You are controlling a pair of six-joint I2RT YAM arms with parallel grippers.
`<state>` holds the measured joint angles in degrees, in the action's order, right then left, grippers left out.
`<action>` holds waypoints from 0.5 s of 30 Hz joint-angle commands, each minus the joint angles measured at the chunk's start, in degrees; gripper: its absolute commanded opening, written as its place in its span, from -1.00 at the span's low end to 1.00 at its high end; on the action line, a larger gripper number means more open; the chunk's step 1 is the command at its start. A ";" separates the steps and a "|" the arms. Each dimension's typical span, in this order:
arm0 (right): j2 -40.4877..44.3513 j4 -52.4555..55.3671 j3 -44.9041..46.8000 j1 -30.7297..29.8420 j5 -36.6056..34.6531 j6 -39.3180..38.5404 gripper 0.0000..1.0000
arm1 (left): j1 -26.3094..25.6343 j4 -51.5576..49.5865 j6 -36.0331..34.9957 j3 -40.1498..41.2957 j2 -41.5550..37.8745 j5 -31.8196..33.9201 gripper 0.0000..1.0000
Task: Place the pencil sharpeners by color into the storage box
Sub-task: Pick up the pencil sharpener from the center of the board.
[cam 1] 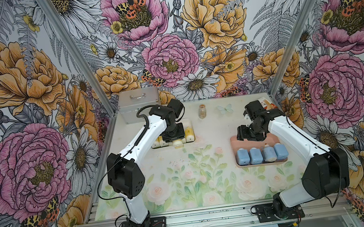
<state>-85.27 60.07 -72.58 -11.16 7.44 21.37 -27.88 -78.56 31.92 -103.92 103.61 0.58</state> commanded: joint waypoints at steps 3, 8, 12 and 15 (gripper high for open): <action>-0.32 -1.36 -1.17 -0.03 0.56 -0.38 0.34 | 5.01 -3.36 -5.50 -7.10 3.97 -2.31 -0.10; 0.10 -1.34 -0.66 0.06 0.55 -0.14 0.34 | 7.58 -4.91 -7.78 -13.57 10.08 -3.17 -0.10; 0.55 -1.42 -0.26 0.02 0.57 -0.01 0.34 | 8.90 -5.64 -8.75 -18.11 14.53 -3.90 -0.10; 0.70 -1.45 0.09 0.00 0.40 0.14 0.34 | 9.57 -5.63 -8.94 -20.36 17.05 -4.55 -0.10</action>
<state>-85.27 59.86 -72.58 -11.16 7.42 21.39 -19.22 -83.37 24.88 -121.16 120.07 -2.02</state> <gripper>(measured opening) 0.671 0.490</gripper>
